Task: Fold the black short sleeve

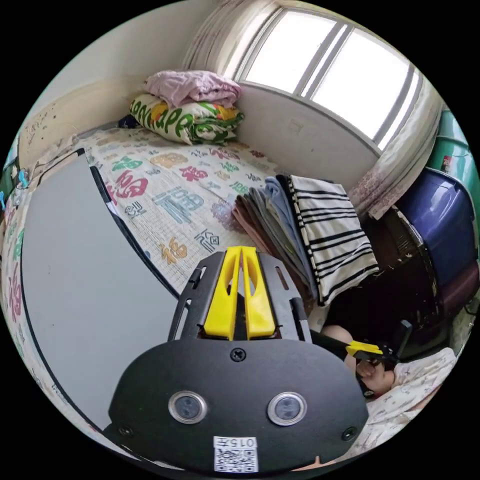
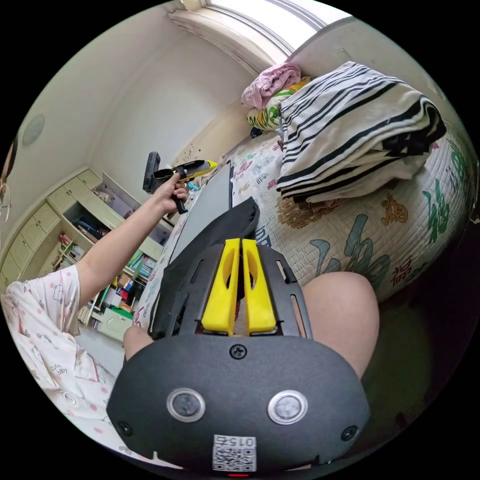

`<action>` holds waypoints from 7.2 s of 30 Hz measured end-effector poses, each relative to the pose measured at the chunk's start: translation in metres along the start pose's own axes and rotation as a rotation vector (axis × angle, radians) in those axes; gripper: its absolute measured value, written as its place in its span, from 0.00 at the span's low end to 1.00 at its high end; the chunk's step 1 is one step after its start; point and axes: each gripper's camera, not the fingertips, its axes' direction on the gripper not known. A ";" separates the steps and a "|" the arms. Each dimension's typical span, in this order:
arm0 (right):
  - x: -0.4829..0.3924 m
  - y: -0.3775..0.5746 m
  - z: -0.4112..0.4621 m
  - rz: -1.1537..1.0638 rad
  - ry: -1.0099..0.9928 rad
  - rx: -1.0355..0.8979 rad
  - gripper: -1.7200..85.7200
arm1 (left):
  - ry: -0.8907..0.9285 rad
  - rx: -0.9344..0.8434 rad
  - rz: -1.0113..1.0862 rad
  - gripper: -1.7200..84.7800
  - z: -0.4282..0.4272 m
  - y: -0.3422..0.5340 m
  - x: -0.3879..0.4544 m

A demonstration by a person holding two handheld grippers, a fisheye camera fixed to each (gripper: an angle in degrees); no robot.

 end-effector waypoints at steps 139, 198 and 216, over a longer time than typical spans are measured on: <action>-0.145 0.276 0.219 -0.966 0.206 -0.527 0.02 | -0.443 -0.093 -0.173 0.02 -0.599 0.835 0.162; -0.314 -0.037 0.430 -0.281 -0.068 -0.573 0.15 | -0.154 0.209 -0.505 0.16 -0.424 0.767 -0.490; -0.373 0.104 0.258 -0.488 -0.350 -0.226 0.03 | -0.138 0.646 -0.257 0.08 -0.725 0.848 -0.360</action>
